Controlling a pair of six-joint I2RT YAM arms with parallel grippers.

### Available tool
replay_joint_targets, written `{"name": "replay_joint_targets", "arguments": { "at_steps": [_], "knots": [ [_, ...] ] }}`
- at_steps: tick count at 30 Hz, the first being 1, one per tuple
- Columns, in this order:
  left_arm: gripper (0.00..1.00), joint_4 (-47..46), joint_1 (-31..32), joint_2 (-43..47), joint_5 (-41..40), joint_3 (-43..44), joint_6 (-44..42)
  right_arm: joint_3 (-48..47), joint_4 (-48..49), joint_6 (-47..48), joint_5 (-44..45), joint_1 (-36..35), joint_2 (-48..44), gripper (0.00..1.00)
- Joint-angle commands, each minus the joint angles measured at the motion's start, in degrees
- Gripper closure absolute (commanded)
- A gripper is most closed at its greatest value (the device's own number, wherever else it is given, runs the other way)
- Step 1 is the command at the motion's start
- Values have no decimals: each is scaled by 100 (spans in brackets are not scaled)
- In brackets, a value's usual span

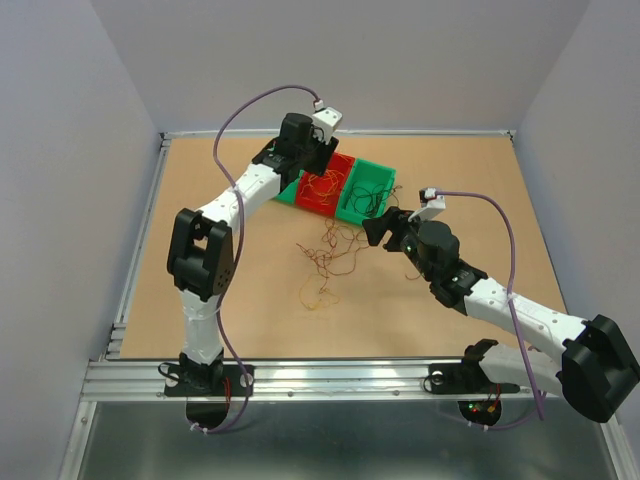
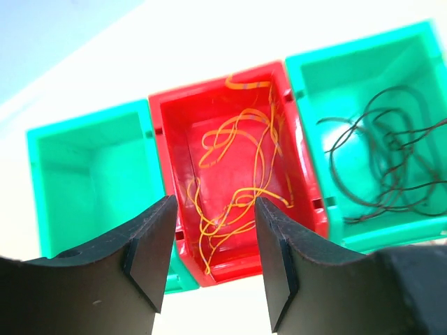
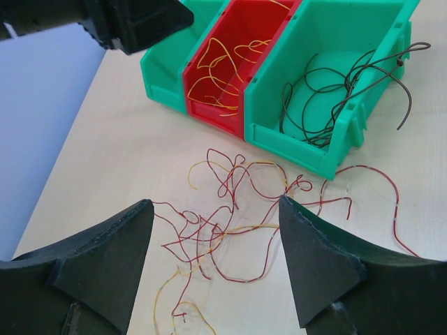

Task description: Untangle the cables

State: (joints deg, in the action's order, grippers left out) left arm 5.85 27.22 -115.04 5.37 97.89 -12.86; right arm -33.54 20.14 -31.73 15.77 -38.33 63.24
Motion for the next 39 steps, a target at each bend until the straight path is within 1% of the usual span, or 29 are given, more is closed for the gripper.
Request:
{"name": "replay_joint_targets", "arguments": {
  "at_steps": [1,3,4,6,7,9,10,11,13,14,15,16,17,18,19,21,22,24,25,26,28,29,31,32,33,35,36,37,39],
  "knots": [
    [41,-171,29,561,210,-286,38,93,297,70,67,9,-75,23],
    [41,-522,20,807,272,-515,38,84,297,70,58,9,-67,23],
    [46,-558,20,869,420,-655,30,84,297,79,58,9,-66,23],
    [60,-541,20,765,710,-622,29,76,297,79,49,9,-58,23],
    [69,-271,29,486,764,-387,47,67,289,79,40,9,-40,23],
    [80,73,20,63,817,0,73,58,297,79,40,1,-23,23],
    [87,222,20,-165,765,394,65,58,297,87,32,9,-14,23],
    [88,415,29,-655,738,546,56,58,297,88,23,9,21,23],
    [90,548,11,-1141,580,1001,38,49,297,79,5,9,30,23],
    [94,836,11,-1630,545,1213,21,49,289,79,5,9,39,23],
    [94,1031,2,-1853,544,1450,21,49,289,87,14,9,22,23],
    [97,1215,11,-2029,605,1853,12,49,297,96,5,9,30,23],
    [98,1400,11,-2179,641,1953,12,49,297,96,5,9,4,23],
    [98,1367,20,-2128,667,1927,21,58,289,96,-12,9,-5,23],
    [98,1262,11,-2014,641,1649,21,58,289,105,-13,9,-22,23],
    [98,701,11,-1392,493,1174,38,58,280,96,-13,9,-49,23],
    [98,298,11,-919,466,658,38,67,280,105,5,1,-66,23],
    [97,-91,11,-442,457,189,56,67,280,105,-21,9,-75,23],
    [94,-249,20,-231,483,-4,82,67,280,105,-13,9,-75,23],
    [86,-494,20,145,509,-346,82,67,271,114,-4,9,-67,23],
    [78,-741,11,455,501,-629,108,58,254,114,14,1,-32,23],
    [71,-847,29,683,483,-804,100,41,227,123,31,1,-14,23],
    [67,-848,29,834,431,-885,91,-47,87,114,75,9,65,23],
    [64,-822,29,913,448,-911,65,-82,34,123,101,9,161,23],
    [63,-700,46,948,430,-912,39,-170,-53,123,102,9,232,22],
    [59,-594,90,1062,369,-973,-102,-258,-133,123,5,1,363,22],
    [54,-593,151,1115,264,-1034,-172,-319,-168,140,-38,9,556,19],
    [44,-593,178,1177,202,-1226,-295,-407,-212,158,-204,1,645,16],
    [38,-663,231,1449,114,-1508,-410,-504,-230,193,-398,1,986,14]
  ]
}}
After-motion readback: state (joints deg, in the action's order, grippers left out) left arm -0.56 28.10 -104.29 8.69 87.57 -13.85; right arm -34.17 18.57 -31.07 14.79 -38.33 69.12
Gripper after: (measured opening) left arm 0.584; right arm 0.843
